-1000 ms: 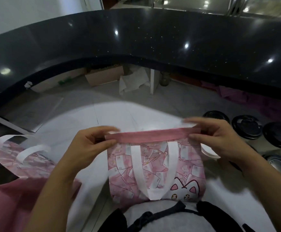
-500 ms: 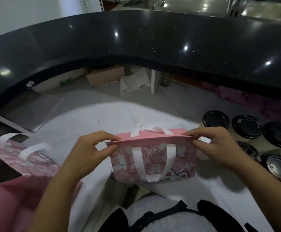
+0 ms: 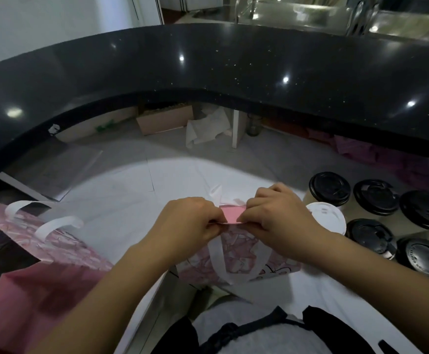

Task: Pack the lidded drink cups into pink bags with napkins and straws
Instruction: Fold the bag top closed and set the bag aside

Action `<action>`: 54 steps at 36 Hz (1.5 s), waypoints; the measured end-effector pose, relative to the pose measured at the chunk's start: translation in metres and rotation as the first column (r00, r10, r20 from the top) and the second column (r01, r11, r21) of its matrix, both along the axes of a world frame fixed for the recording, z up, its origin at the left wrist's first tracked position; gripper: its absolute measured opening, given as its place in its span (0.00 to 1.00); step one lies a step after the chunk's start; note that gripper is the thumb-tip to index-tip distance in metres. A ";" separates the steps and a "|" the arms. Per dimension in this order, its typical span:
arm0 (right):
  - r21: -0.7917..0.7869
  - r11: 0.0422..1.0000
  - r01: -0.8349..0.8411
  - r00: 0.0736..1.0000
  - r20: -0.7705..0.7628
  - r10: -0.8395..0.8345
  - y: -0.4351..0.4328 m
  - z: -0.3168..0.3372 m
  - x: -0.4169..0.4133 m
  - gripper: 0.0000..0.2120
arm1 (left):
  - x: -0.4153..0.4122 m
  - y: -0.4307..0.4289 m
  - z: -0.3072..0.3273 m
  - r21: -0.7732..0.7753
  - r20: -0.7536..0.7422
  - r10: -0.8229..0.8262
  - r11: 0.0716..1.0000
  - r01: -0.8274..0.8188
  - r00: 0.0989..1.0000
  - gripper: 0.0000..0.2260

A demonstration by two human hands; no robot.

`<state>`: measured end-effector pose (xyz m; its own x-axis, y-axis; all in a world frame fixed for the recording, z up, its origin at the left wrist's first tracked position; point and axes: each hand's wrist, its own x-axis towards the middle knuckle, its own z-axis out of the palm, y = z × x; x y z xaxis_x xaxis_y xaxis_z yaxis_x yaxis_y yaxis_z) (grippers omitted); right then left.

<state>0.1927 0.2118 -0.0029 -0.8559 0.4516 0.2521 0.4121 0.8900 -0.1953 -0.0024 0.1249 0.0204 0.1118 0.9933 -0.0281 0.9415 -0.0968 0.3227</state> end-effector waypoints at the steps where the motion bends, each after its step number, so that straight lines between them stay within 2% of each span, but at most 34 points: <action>1: 0.005 1.000 -0.005 1.000 -0.004 0.005 0.000 0.001 0.002 0.09 | 0.000 -0.002 0.000 0.001 0.009 0.003 1.000 -0.003 1.000 0.09; 6: 0.006 1.000 -0.005 0.999 -0.036 0.005 0.006 0.001 0.018 0.14 | -0.007 -0.014 0.002 -0.012 0.045 0.039 0.999 -0.038 0.998 0.12; 9: -0.003 1.000 0.018 0.999 -0.047 -0.018 0.016 0.003 0.036 0.16 | -0.023 -0.025 -0.002 -0.014 0.098 0.065 0.998 -0.064 0.993 0.10; 13: -0.025 1.000 0.013 0.999 -0.034 -0.014 0.023 0.004 0.056 0.15 | -0.042 -0.041 -0.006 -0.003 0.191 0.094 0.995 -0.095 0.977 0.08; 17: -0.064 0.997 -0.030 0.999 -0.032 0.028 0.028 0.006 0.066 0.15 | -0.047 -0.049 -0.003 -0.028 0.195 0.086 0.996 -0.082 0.977 0.11; 21: -0.130 0.991 -0.025 0.999 -0.042 0.019 0.036 0.010 0.074 0.13 | -0.055 -0.057 0.008 -0.045 0.362 0.153 0.988 -0.147 0.920 0.07; 23: -0.123 0.991 -0.045 0.998 -0.050 0.039 0.034 0.009 0.072 0.10 | -0.058 -0.063 0.012 -0.019 0.396 0.154 0.987 -0.160 0.905 0.10; 26: -0.131 0.990 -0.055 0.997 -0.057 0.048 0.031 0.008 0.068 0.14 | -0.059 -0.071 0.012 0.034 0.382 0.177 0.978 -0.206 0.907 0.15; 33: -0.203 0.978 -0.056 0.998 -0.041 0.049 0.038 0.008 0.067 0.15 | -0.056 -0.085 0.008 0.061 0.336 0.281 0.946 -0.319 0.899 0.06; 36: -0.261 0.962 -0.080 0.997 -0.003 0.082 0.045 0.016 0.065 0.14 | -0.056 -0.089 0.010 0.045 0.336 0.283 0.948 -0.315 0.898 0.07; 43: -0.265 0.954 -0.137 0.985 0.062 0.158 0.061 0.039 0.043 0.23 | -0.046 -0.096 0.022 0.070 0.368 0.375 0.901 -0.427 0.851 0.05; 47: -0.190 0.977 -0.100 0.995 0.009 0.103 0.080 0.043 0.031 0.12 | -0.035 -0.101 0.020 0.079 0.382 0.435 0.863 -0.498 0.815 0.09; 54: -0.130 0.990 -0.047 0.998 -0.056 0.040 0.107 0.035 0.003 0.10 | 0.004 -0.101 0.006 0.119 0.434 0.467 0.817 -0.564 0.770 0.11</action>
